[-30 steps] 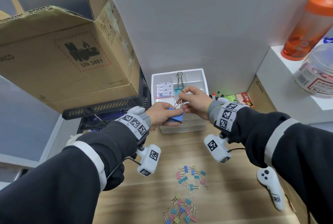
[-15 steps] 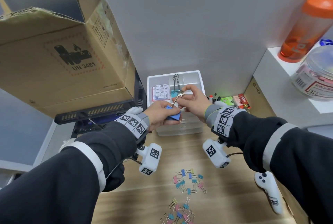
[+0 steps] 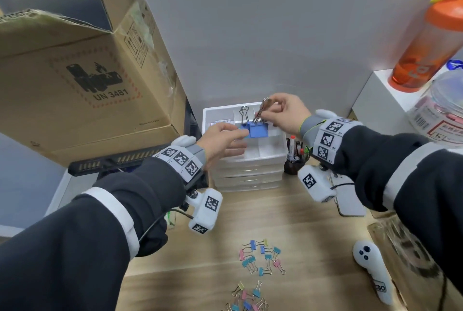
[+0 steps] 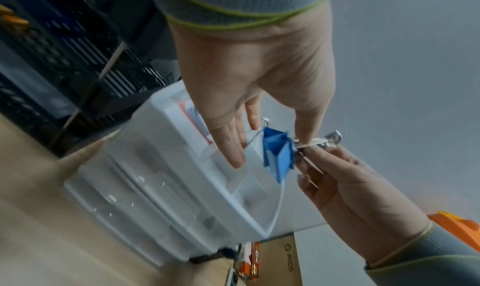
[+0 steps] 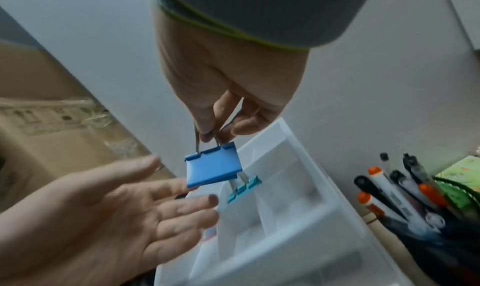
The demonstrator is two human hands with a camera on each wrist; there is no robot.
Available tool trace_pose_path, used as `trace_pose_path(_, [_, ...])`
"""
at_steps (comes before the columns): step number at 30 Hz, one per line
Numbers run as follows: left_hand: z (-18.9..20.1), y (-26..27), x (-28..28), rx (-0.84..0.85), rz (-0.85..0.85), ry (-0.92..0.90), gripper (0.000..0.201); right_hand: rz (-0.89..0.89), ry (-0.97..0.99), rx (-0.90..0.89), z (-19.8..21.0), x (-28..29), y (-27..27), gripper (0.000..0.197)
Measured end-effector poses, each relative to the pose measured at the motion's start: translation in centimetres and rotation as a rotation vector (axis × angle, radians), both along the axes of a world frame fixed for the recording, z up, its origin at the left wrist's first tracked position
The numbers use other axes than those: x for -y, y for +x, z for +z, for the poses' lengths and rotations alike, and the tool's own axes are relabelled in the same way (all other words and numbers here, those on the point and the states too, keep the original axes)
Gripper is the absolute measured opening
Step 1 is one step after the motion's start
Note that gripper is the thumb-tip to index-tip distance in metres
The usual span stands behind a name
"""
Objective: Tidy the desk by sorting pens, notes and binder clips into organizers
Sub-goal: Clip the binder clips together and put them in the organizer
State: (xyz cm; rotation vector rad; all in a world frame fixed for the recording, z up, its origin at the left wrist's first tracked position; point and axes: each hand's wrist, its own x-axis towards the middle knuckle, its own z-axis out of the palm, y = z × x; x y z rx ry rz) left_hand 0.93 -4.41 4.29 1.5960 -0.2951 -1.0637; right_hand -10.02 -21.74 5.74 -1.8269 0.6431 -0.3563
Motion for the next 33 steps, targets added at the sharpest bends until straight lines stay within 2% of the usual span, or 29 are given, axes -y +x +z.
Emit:
trace_pose_path(4, [-0.1, 2.1, -1.0, 0.199, -0.010, 0.104, 0.033, -0.136, -0.181, -0.036, -0.4, 2.1, 0.8, 0.023])
trace_pose_path(7, [-0.6, 2.7, -1.7, 0.358, 0.020, 0.187, 0.021, -0.128, -0.367, -0.173, -1.3, 1.8, 1.0, 0.017])
trace_pose_path(9, [-1.0, 3.0, -2.0, 0.403, 0.023, 0.226, 0.013, -0.108, -0.482, -0.227, -2.0, 1.2, 1.0, 0.013])
trace_pose_path(13, [-1.5, 3.1, -2.2, 0.386, -0.028, 0.247, 0.014, -0.068, -0.638, -0.281, -3.0, 0.5, 0.7, 0.015])
trace_pose_path(18, [-1.7, 2.8, -2.4, 0.239, -0.056, 0.224, 0.022, -0.013, -0.804, -0.382, -4.4, 0.1, 1.1, 0.023])
trace_pose_path(20, [-1.6, 2.7, -2.4, 0.178, -0.062, 0.214, 0.026, 0.051, -0.885, -0.487, -5.2, 0.1, 1.5, 0.041])
trace_pose_path(22, [-1.5, 2.7, -2.4, 0.153, -0.060, 0.205, 0.029, 0.044, -0.854, -0.491, -5.7, 0.2, 1.7, 0.064])
trace_pose_path(24, [-1.2, 2.7, -2.3, 0.138, -0.059, 0.194, 0.030, 0.028, -0.826, -0.482, -5.9, 0.4, 1.8, 0.075])
trace_pose_path(30, [-1.6, 2.1, -3.6, 0.072, -0.063, 0.201, 0.023, -0.029, -0.845, -0.521, -5.2, -1.3, 2.2, 0.066])
trace_pose_path(33, [-1.8, 2.1, -4.8, 0.070, -0.049, 0.213, 0.023, -0.162, -0.824, -0.453, -4.7, -2.4, 1.5, 0.061])
